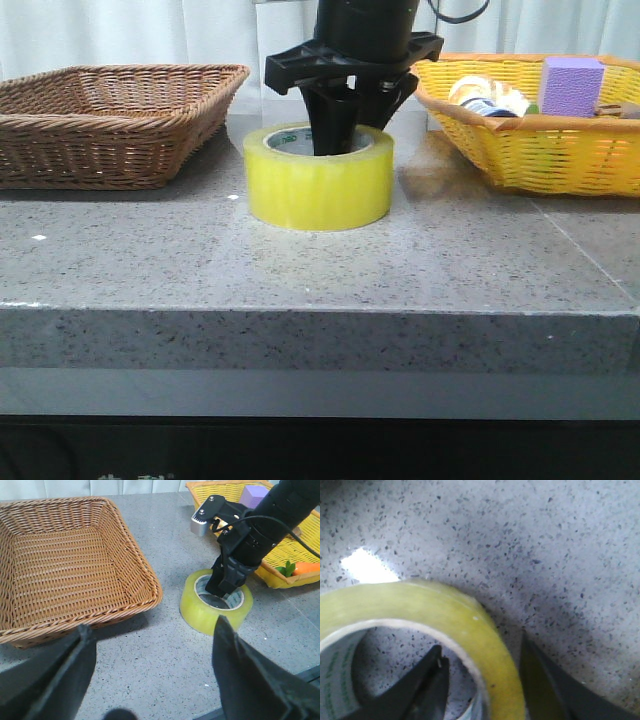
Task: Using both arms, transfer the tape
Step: 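Lower the tape roll onto the table between baskets, open right gripper, then raise the right gripper away from the tape roll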
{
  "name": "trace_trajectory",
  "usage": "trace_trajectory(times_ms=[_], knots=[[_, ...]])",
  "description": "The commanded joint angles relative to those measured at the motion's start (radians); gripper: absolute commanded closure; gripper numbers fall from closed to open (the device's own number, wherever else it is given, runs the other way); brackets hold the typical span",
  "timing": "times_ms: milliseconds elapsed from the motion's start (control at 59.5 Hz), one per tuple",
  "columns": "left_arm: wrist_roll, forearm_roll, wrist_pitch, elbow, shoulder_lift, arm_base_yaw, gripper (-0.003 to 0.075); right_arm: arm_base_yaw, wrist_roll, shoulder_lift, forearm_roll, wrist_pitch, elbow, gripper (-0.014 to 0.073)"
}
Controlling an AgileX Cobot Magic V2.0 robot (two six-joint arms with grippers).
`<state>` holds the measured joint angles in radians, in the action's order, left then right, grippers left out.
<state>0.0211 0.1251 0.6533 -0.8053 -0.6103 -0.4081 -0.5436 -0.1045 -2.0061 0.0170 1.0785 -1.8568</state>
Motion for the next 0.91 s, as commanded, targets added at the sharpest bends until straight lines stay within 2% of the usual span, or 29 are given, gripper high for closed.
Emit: trace_trajectory(times_ms=[0,185,370,656,891], knots=[[-0.002,0.014,-0.067,-0.032,-0.009,-0.009,0.0230,0.002,-0.010,0.082,0.008,-0.042,-0.034,0.0193],[-0.002,0.014,-0.067,-0.032,-0.009,-0.009,0.0230,0.013,0.011,0.186,-0.017,-0.036,-0.034,0.0193],[-0.002,0.014,-0.067,-0.032,-0.009,-0.009,0.0230,0.051,0.013,0.351,-0.134,-0.077,0.039,0.0193],[-0.002,0.014,-0.067,-0.032,-0.009,-0.009,0.0230,0.087,0.013,0.681,-0.178,-0.287,0.376,0.0193],[-0.002,0.014,-0.067,-0.032,-0.009,-0.009,0.0230,0.087,0.013,0.944,-0.178,-0.373,0.633,0.0193]])
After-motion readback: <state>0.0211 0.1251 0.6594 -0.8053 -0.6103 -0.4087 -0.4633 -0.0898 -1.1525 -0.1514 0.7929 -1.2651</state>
